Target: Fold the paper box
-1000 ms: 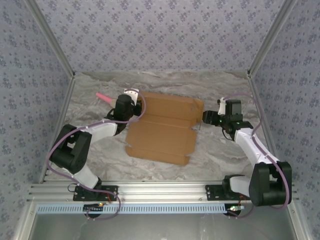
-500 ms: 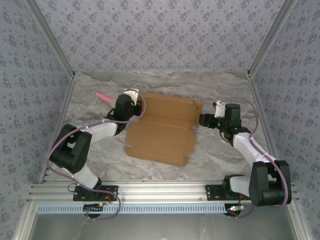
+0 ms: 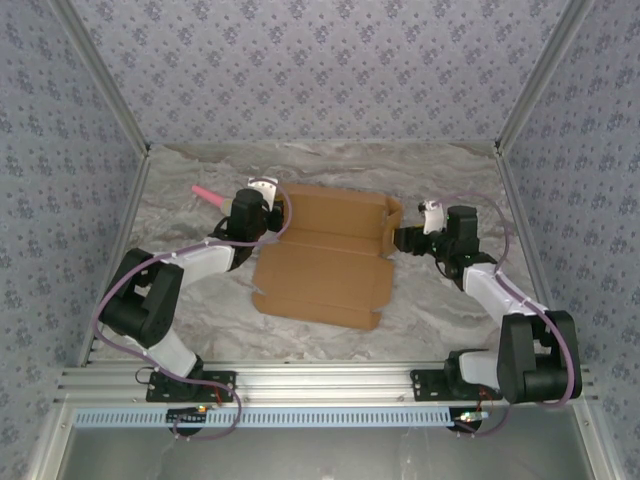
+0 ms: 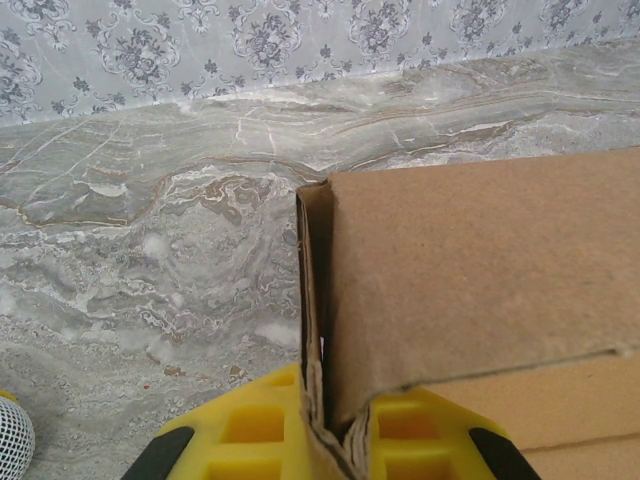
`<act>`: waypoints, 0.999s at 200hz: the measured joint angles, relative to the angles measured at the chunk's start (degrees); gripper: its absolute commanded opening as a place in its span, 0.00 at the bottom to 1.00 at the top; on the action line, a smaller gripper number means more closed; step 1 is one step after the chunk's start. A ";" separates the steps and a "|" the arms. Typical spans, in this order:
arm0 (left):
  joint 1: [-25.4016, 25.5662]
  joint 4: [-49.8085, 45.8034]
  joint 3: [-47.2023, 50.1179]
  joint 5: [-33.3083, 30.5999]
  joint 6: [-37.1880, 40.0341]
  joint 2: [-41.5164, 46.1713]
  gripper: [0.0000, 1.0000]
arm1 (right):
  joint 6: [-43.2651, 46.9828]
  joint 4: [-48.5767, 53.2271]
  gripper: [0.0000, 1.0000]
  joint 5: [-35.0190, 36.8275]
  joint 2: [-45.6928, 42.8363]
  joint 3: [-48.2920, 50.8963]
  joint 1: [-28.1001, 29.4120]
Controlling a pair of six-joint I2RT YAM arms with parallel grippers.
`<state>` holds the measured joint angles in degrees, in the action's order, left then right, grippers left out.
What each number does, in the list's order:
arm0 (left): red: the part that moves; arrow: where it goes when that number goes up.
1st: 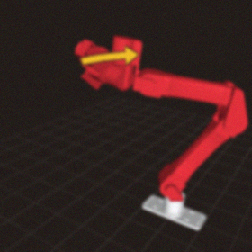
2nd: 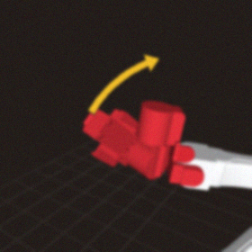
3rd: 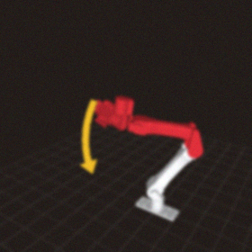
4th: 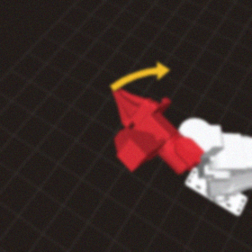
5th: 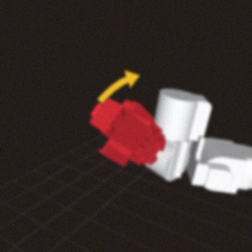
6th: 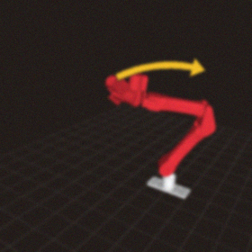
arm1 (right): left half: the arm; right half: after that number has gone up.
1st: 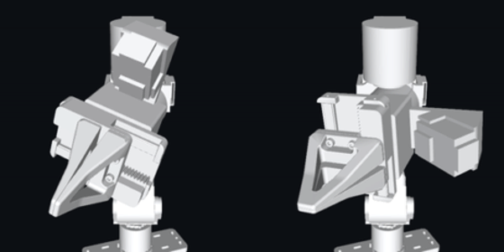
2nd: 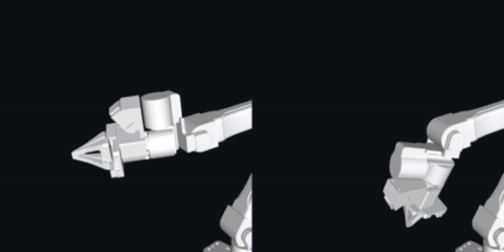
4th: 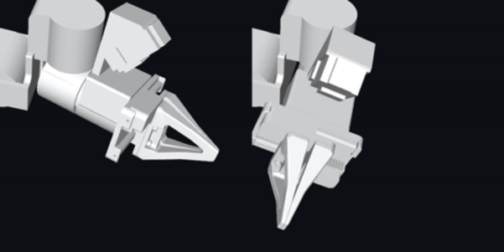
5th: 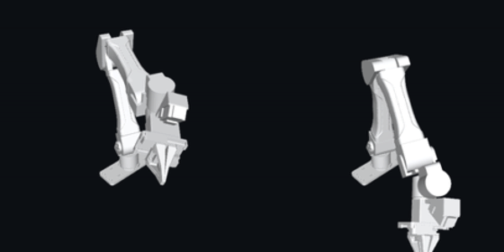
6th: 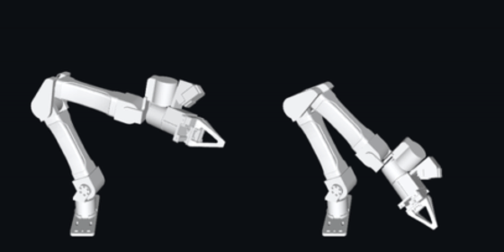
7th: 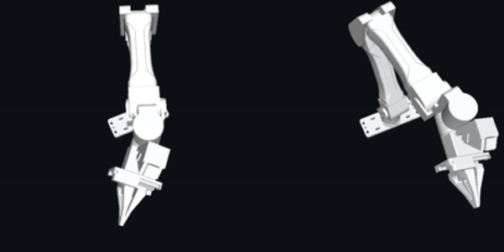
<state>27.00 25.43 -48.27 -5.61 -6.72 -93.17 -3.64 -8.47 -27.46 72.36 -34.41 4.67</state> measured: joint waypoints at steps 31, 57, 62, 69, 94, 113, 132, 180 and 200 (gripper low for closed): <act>0.00 -0.02 0.00 0.00 0.00 0.00 0.03 | 1.16 -1.22 0.55 -0.48 0.87 -0.02 1.01; 0.00 -0.20 0.00 0.00 0.02 0.00 0.03 | 1.77 -2.14 0.54 -0.70 2.12 -0.17 1.60; 0.00 -0.24 0.00 0.00 0.02 0.00 0.03 | 1.84 -2.21 0.55 -0.72 2.43 -0.28 1.75; 0.00 -0.31 0.00 0.00 0.02 0.02 0.03 | 2.01 -2.38 0.55 -0.72 2.80 -0.48 2.01; 0.00 -0.39 0.00 0.00 0.02 0.04 0.03 | 2.67 -2.93 0.55 -0.70 3.48 -0.94 2.91; 0.00 -0.37 0.00 0.00 0.02 0.07 0.03 | 3.21 -3.10 0.55 -0.61 3.74 -1.31 3.52; 0.00 -0.37 0.00 0.00 0.00 0.07 0.03 | 3.61 -3.54 0.55 -0.35 4.00 -1.64 4.09; 0.00 -0.39 0.00 0.02 0.00 0.07 0.03 | 4.37 -4.66 0.54 2.43 4.59 -1.84 5.95; 0.00 -0.39 0.00 0.02 0.00 0.07 0.03 | 4.57 -5.57 0.54 4.37 4.59 -1.86 7.13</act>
<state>27.00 25.04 -48.27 -5.58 -6.72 -93.10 0.93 -14.04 -23.09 76.95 -36.27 11.79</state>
